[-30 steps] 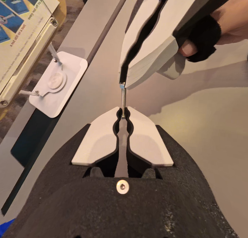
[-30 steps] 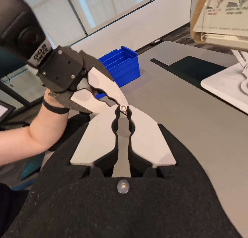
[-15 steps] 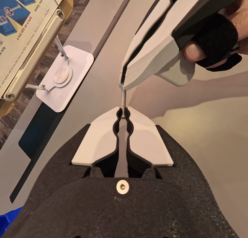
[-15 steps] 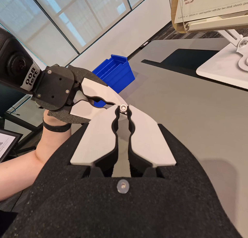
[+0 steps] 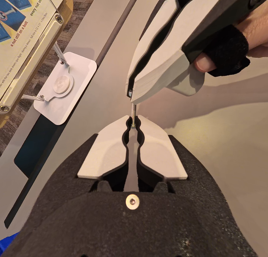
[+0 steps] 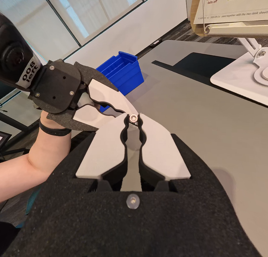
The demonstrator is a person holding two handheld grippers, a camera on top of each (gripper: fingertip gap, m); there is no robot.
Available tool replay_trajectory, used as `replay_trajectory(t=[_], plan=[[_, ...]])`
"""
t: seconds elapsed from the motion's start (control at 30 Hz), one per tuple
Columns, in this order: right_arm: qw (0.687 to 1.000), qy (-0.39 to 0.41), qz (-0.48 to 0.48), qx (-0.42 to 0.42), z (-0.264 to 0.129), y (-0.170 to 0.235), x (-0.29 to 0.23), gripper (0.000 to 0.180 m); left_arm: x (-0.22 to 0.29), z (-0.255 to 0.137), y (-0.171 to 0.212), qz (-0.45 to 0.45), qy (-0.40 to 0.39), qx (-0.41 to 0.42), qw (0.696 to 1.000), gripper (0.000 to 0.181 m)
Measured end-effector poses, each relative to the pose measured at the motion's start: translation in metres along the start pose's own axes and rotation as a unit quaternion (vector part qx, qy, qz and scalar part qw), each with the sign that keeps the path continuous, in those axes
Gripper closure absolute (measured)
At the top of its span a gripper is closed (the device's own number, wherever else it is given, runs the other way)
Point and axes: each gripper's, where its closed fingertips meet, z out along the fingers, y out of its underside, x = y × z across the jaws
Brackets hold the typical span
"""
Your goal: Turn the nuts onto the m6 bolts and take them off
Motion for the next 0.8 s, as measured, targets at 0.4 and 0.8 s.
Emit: replay_trajectory(t=[0.4, 0.8], plan=[[1.0, -0.004, -0.009, 0.002, 0.001, -0.001, -0.003, 0.163, 0.002, -0.002, -0.003, -0.002, 0.012, 0.011, 1.0, 0.176], [0.953, -0.129, -0.269, -0.048, -0.044, 0.006, -0.04, 0.146, 0.03, -0.007, 0.008, 0.041, 0.13, 0.032, 0.99, 0.176]])
